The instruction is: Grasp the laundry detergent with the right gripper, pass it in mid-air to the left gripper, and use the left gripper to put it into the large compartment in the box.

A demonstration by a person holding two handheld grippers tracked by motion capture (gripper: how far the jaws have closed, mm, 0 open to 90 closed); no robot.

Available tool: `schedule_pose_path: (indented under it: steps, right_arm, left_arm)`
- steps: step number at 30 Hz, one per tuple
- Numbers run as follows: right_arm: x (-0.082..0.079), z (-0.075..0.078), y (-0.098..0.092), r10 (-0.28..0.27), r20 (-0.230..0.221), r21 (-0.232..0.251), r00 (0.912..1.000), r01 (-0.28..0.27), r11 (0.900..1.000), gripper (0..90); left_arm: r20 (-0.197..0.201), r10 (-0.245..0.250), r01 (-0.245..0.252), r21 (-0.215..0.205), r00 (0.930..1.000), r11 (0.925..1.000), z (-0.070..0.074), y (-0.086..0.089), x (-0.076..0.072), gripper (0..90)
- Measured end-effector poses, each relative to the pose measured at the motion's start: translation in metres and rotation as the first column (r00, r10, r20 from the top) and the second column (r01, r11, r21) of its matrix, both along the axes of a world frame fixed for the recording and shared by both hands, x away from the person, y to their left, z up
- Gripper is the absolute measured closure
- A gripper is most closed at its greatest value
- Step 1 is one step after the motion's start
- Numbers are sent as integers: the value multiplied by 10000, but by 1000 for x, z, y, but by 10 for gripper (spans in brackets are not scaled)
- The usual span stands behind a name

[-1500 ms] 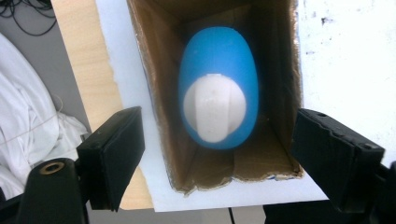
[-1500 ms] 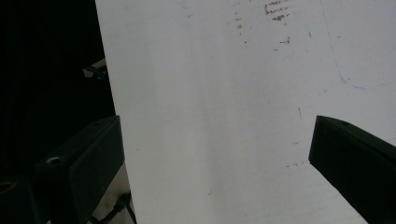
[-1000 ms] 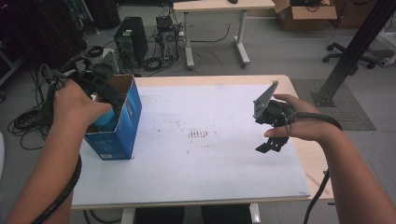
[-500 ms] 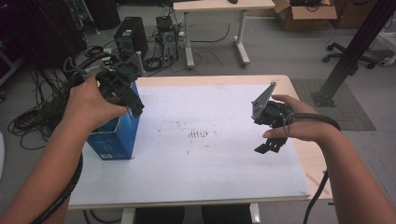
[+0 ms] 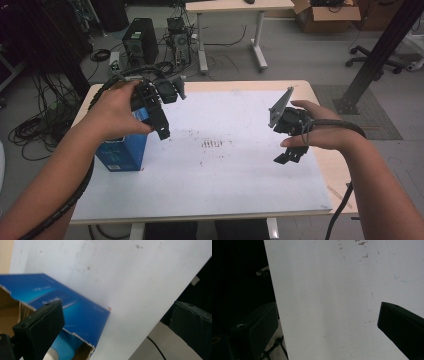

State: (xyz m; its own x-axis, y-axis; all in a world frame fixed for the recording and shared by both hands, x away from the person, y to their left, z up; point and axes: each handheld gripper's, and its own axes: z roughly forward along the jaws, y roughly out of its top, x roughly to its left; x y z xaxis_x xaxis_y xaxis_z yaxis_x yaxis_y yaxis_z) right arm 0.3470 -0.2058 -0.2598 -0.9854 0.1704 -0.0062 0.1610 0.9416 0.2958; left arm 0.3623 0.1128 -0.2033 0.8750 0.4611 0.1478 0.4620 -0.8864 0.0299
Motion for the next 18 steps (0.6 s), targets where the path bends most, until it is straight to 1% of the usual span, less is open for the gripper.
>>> schedule_pose_path:
  steps: [1, 3, 5, 7, 8, 9, 11, 15, 16, 17, 18]
  right_arm:
    - [0, 1, 0, -3, -15, -59, 10000, 3, 10000, 34]
    - [1, 2, -1, -6, 13, -105, 10000, 6, 9999, 33]
    - [2, 3, 0, -29, 29, -142, 10000, 29, 9999, 33]
    - [3, 4, 1, 83, 59, -158, 9999, -82, 9998, 33]
    - [4, 5, 1, 84, 37, -194, 10000, -83, 9998, 34]
    - [4, 5, 2, 84, 29, -254, 10000, -83, 9996, 33]
    - [5, 5, 4, 249, 23, -225, 9997, -248, 9994, 36]
    - [9, 6, 4, 410, -13, -321, 9992, -410, 9986, 34]
    - [10, 6, 5, 445, -25, -301, 9990, -445, 9986, 34]
    - [11, 6, 5, 471, -18, -350, 9989, -472, 9983, 34]
    - [11, 6, 5, 495, -35, -356, 9988, -496, 9981, 33]
  left_arm:
    - [-138, -232, 230, -143, 9996, 9996, 0, -3, 0, 2]
    - [-241, -641, 632, -373, 9977, 9973, 0, -7, 0, 2]
    - [-213, -996, 986, -437, 9948, 9942, 0, -10, 1, 2]
    - [-223, -1367, 1354, -491, 9904, 9896, 1, -13, 2, 2]
    - [-153, -1571, 1560, -546, 9875, 9862, 1, -14, 2, 2]
    - [-77, -1794, 1784, -699, 9837, 9815, 2, -15, 2, 2]
    - [-60, -2133, 2120, -864, 9770, 9734, 2, -17, 3, 2]
    - [-211, -2651, 2627, -795, 9640, 9616, 1, -20, 6, 2]
    - [-297, -2822, 2792, -784, 9589, 9570, 0, -22, 7, 2]
    - [-341, -2922, 2888, -796, 9558, 9541, 0, -23, 7, 2]
    - [-419, -3097, 3059, -776, 9499, 9489, -2, -24, 8, 2]
